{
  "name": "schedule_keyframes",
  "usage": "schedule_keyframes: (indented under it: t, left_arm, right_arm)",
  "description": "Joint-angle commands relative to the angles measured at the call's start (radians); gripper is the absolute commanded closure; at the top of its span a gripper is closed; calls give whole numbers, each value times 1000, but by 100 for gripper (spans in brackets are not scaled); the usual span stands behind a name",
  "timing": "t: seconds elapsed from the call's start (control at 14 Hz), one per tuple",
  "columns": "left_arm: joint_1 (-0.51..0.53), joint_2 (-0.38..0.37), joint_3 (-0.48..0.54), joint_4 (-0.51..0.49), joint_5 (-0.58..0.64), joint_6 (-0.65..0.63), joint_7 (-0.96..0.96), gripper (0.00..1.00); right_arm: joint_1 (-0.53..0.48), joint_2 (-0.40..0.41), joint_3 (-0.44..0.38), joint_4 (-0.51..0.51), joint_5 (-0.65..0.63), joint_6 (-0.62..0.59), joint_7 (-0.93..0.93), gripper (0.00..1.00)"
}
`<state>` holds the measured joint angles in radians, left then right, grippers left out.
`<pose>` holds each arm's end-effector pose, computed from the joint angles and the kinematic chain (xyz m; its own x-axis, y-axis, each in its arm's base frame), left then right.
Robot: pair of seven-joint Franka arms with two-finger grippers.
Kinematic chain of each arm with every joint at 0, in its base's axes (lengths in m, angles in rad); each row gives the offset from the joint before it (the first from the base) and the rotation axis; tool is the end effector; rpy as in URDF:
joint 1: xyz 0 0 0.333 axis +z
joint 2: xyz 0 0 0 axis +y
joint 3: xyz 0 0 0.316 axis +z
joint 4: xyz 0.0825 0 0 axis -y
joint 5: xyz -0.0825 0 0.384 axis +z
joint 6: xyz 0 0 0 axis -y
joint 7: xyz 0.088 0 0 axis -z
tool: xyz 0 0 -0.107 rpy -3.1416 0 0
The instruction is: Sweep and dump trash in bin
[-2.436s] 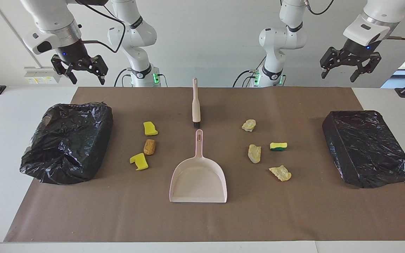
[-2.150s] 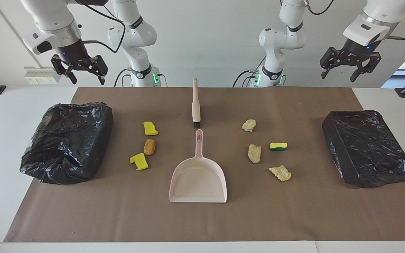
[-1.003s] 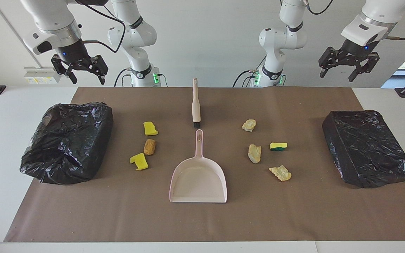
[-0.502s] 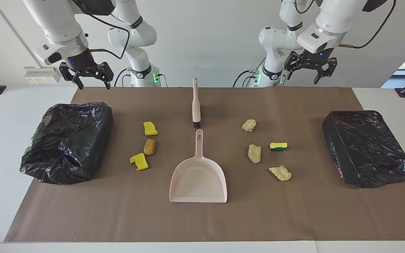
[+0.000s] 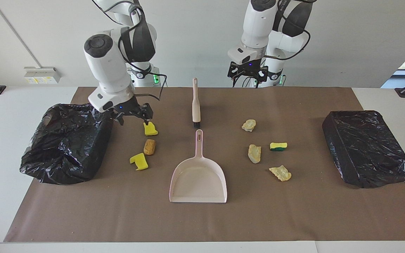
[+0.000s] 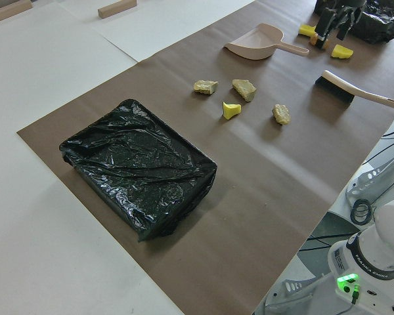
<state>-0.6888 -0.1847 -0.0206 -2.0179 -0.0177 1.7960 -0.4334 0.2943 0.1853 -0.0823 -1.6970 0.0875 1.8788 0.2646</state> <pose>0.3775 -0.3268 0.5286 0.9627 -0.2677 -0.0394 -0.2681 -0.9634 -0.0036 0.6018 0.1395 0.4825 0.9968 -0.0771 -0.0213 -0.0783 -0.9948 -0.0648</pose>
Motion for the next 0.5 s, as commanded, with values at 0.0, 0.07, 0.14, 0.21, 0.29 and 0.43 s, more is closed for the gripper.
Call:
schedule_keyframes:
  t: [0.0,0.07,0.14,0.21,0.29,0.43]
  left_arm:
    - [-139,-38,19,-154,-16,159,-169,0]
    - [-211,-21,22,-177,-16,204,-221,0]
    - [-268,29,22,-179,-16,247,-278,0]
    - [-316,68,22,-182,-16,294,-345,0]
    - [-360,100,22,-186,-16,339,-391,0]
    - [-408,145,22,-191,-16,390,-462,0]
  right_arm:
    - [52,127,-2,62,70,107,112,0]
    - [63,178,-2,88,72,123,131,0]
    - [83,222,-1,126,80,131,166,0]
    - [119,270,7,169,81,132,207,0]
    - [149,322,7,222,81,132,258,0]
    - [186,385,9,284,83,164,344,0]
